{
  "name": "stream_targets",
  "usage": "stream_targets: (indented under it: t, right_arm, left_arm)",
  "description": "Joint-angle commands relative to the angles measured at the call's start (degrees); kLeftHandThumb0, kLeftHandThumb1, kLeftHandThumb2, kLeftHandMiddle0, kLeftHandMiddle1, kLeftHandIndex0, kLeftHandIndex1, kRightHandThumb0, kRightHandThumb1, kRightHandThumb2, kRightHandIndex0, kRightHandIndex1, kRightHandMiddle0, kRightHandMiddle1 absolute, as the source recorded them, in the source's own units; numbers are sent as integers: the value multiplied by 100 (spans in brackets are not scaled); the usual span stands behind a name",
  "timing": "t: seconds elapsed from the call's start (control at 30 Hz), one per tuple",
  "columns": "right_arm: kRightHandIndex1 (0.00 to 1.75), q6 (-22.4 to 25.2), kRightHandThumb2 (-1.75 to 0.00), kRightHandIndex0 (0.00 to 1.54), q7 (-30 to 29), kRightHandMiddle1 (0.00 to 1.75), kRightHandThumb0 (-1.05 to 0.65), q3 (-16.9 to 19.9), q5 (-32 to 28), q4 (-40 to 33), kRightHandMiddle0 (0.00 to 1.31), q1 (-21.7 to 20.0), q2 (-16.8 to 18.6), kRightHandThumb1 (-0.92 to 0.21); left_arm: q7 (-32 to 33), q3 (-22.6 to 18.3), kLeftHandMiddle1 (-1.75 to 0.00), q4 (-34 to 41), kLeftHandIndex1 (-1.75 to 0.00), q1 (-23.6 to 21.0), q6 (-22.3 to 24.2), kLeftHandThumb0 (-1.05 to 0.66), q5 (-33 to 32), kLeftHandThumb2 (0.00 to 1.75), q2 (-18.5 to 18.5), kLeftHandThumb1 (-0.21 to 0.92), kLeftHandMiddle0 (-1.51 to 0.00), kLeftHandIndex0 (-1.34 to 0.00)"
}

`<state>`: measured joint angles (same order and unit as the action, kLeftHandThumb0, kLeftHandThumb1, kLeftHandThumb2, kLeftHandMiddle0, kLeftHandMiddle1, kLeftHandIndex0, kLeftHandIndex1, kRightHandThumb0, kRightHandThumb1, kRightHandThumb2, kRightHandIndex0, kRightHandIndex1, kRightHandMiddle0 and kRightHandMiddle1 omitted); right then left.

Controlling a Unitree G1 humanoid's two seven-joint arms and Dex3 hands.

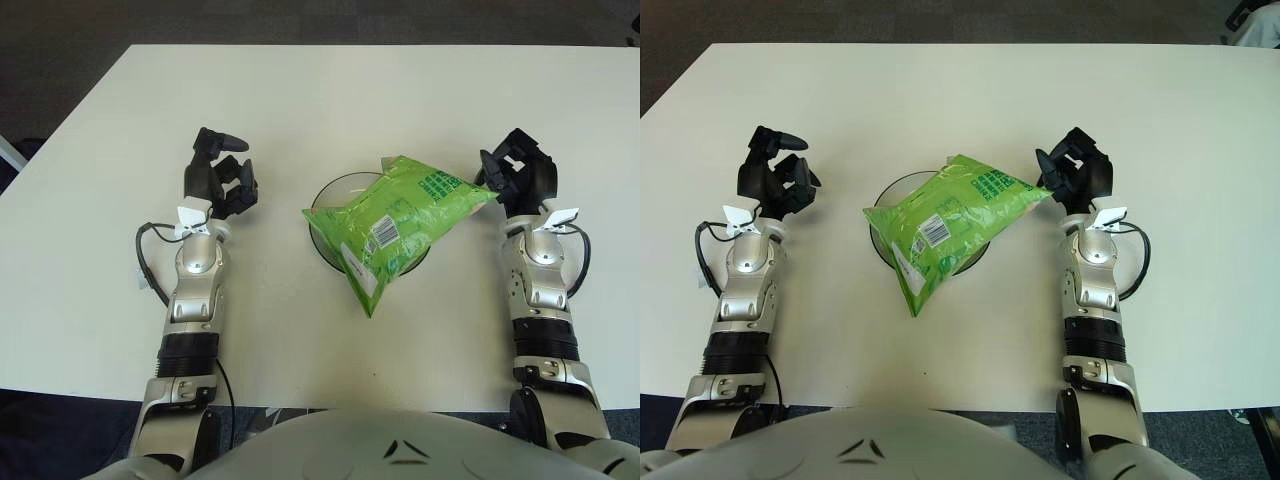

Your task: Put the snack into the plate.

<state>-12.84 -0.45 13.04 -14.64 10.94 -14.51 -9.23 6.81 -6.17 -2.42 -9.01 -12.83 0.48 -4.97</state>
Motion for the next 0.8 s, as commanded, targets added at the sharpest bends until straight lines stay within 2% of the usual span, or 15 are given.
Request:
stream_targets:
  t: [0.0, 0.1, 0.2, 0.27, 0.43, 0.53, 0.77]
  right_arm:
    - [175, 40, -37, 101, 208, 175, -26, 91, -453, 456, 82, 701, 658, -92]
    - [175, -161, -54, 103, 365, 175, -33, 137, -537, 627, 81, 680, 690, -92]
    - [175, -597, -65, 104, 537, 175, -35, 159, -457, 908, 80, 634, 695, -92]
    - [175, -908, -69, 104, 644, 175, -35, 156, -369, 1099, 79, 594, 669, -92]
    - [175, -1271, -73, 106, 758, 175, -35, 155, -303, 1374, 79, 519, 661, -92]
    - [175, -1374, -74, 107, 803, 175, -34, 154, -302, 1488, 79, 485, 660, -92]
    - [175, -1177, -75, 108, 1020, 175, -34, 58, -291, 1510, 80, 519, 570, -92]
  left_arm:
    - [53, 57, -175, -399, -175, 610, -6, -39, -17, 86, 288, 66, -84, -36]
    - [70, 25, -175, -423, -175, 608, -101, -38, -64, 85, 330, 67, -84, -36]
    - [72, -19, -175, -464, -175, 608, -239, -38, -144, 85, 380, 67, -84, -36]
    - [64, -36, -175, -502, -175, 602, -332, -38, -182, 85, 406, 67, -84, -36]
    - [37, -47, -175, -553, -175, 606, -479, -38, -238, 86, 413, 67, -85, -36]
    - [34, -37, -175, -581, -175, 607, -524, -38, -247, 86, 405, 67, -85, -36]
    - [-1, -20, -175, -594, -175, 619, -581, -38, -261, 85, 371, 67, -86, -36]
